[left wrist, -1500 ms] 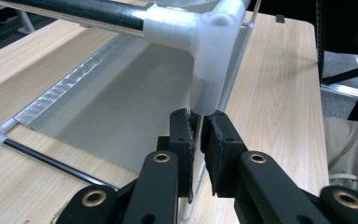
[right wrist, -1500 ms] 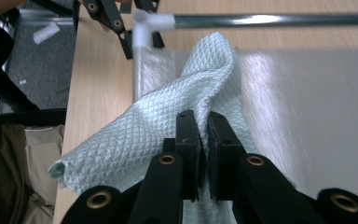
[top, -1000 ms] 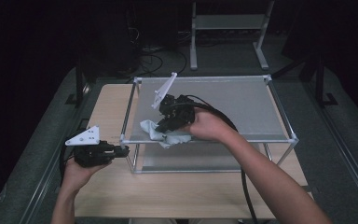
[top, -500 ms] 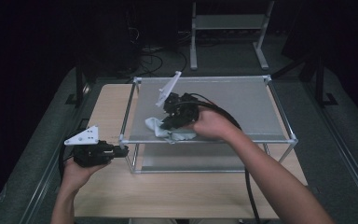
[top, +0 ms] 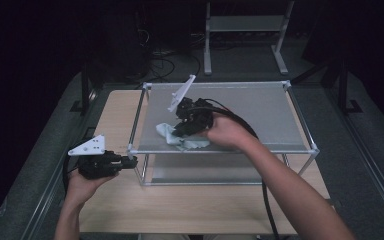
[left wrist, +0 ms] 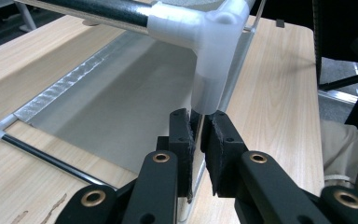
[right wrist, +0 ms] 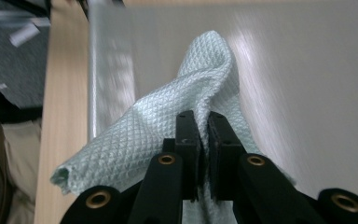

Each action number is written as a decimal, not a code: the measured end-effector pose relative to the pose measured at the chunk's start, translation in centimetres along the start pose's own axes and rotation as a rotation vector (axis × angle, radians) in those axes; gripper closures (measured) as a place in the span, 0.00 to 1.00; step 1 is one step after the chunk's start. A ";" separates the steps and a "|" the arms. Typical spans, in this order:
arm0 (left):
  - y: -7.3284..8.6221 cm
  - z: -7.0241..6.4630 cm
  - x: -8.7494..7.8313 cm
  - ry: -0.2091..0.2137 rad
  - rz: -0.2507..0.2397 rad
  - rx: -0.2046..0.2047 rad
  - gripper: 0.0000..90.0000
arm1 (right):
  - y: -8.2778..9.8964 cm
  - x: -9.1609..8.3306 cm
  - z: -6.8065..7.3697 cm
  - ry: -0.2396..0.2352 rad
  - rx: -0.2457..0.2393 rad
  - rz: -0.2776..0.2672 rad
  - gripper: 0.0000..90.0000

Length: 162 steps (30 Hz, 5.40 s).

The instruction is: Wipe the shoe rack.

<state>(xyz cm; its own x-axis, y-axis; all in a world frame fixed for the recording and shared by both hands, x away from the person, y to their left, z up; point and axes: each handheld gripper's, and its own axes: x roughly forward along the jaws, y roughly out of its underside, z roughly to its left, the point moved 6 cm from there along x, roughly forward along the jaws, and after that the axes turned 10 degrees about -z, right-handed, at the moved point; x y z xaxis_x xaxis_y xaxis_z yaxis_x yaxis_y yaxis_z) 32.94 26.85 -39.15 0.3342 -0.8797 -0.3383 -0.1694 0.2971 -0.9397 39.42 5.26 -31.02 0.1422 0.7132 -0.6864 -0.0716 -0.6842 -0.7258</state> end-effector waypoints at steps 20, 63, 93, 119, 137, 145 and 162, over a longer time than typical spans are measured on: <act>0.1 0.1 -0.2 -0.010 -0.002 -0.007 0.90 | 2.3 -2.1 -0.4 0.012 0.062 -0.009 0.93; -0.6 0.4 -0.6 -0.038 -0.018 -0.011 0.88 | -2.6 2.7 1.5 -0.019 0.019 -0.056 0.71; -0.5 0.3 -0.8 -0.044 -0.004 0.003 0.90 | -2.8 2.9 2.0 -0.008 -0.015 -0.073 0.91; -0.5 0.4 -0.9 -0.050 0.004 0.005 0.90 | 0.8 -0.7 1.0 -0.012 0.035 -0.046 0.92; -0.4 0.8 -1.6 -0.048 0.020 -0.006 0.89 | 3.4 -3.1 0.3 0.015 0.054 -0.021 0.92; -0.5 0.7 -1.5 -0.048 0.039 0.017 0.90 | 2.8 -2.5 0.3 0.021 0.046 -0.025 0.92; -0.6 0.4 -1.3 -0.042 0.046 0.024 0.91 | 6.6 -6.3 -0.1 0.043 0.107 -0.058 0.92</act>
<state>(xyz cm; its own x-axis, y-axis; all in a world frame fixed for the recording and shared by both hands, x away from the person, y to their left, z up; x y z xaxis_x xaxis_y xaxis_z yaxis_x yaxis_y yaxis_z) 32.95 28.00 -38.16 0.3656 -0.8487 -0.3823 -0.1632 0.3459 -0.9240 38.12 -3.80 -31.48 0.1909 0.7423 -0.6423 -0.1670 -0.6202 -0.7664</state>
